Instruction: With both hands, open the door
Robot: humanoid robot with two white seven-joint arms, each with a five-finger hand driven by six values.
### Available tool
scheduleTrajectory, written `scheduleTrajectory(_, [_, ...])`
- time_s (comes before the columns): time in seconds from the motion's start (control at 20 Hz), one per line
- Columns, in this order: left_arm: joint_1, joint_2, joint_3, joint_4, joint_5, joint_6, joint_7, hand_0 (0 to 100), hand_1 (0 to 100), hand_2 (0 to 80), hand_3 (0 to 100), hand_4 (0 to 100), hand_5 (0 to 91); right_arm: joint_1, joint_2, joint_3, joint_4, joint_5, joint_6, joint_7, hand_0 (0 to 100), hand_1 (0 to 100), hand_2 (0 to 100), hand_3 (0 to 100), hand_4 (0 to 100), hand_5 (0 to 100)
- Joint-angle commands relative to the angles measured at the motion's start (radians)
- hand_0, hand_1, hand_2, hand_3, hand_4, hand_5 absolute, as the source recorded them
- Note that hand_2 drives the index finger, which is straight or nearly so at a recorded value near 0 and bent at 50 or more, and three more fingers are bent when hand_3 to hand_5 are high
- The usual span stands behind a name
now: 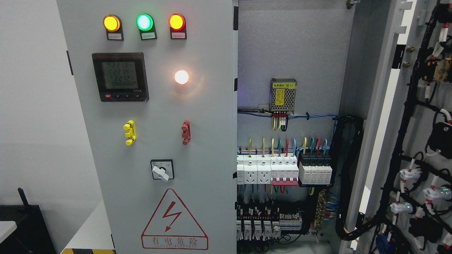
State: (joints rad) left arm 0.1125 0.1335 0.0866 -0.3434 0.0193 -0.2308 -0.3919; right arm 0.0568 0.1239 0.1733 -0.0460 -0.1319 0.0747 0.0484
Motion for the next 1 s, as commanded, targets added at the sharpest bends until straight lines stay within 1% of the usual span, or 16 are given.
scheduleTrajectory(0.0, [-0.039, -0.15, -0.065, 0.328, -0.024, 0.036, 0.147, 0, 0, 0.0, 0, 0, 0.0, 0.0, -0.001, 0.0, 0.0, 0.0, -0.001, 0.001, 38, 0, 0, 0, 0, 0])
scheduleTrajectory(0.05, [-0.039, -0.163, -0.062, 0.33, -0.027, 0.056, 0.166, 0, 0, 0.0, 0, 0, 0.0, 0.0, 0.0, 0.0, 0.0, -0.002, -0.001, -0.001, 38, 0, 0, 0, 0, 0])
scheduleTrajectory(0.25, [-0.039, -0.172, -0.061, 0.343, -0.027, 0.174, 0.172, 0, 0, 0.0, 0, 0, 0.0, -0.002, 0.0, 0.0, -0.003, -0.002, -0.001, 0.001, 38, 0, 0, 0, 0, 0])
scheduleTrajectory(0.35, [-0.039, -0.172, -0.057, 0.343, -0.027, 0.212, 0.173, 0, 0, 0.0, 0, 0, 0.0, -0.002, 0.0, 0.0, -0.028, 0.0, -0.001, -0.001, 38, 0, 0, 0, 0, 0])
scheduleTrajectory(0.55, [-0.039, -0.17, -0.062, 0.342, -0.032, 0.217, 0.176, 0, 0, 0.0, 0, 0, 0.0, -0.003, -0.001, -0.002, -0.038, 0.0, -0.001, -0.001, 38, 0, 0, 0, 0, 0])
scheduleTrajectory(0.65, [-0.037, -0.169, -0.057, 0.339, -0.057, 0.216, 0.177, 0, 0, 0.0, 0, 0, 0.0, -0.002, -0.003, -0.002, -0.057, 0.003, -0.001, -0.001, 38, 0, 0, 0, 0, 0])
scheduleTrajectory(0.95, [-0.031, -0.164, -0.044, 0.328, -0.053, 0.206, 0.177, 0, 0, 0.0, 0, 0, 0.0, -0.003, -0.013, -0.003, -0.078, 0.003, -0.001, -0.001, 38, 0, 0, 0, 0, 0])
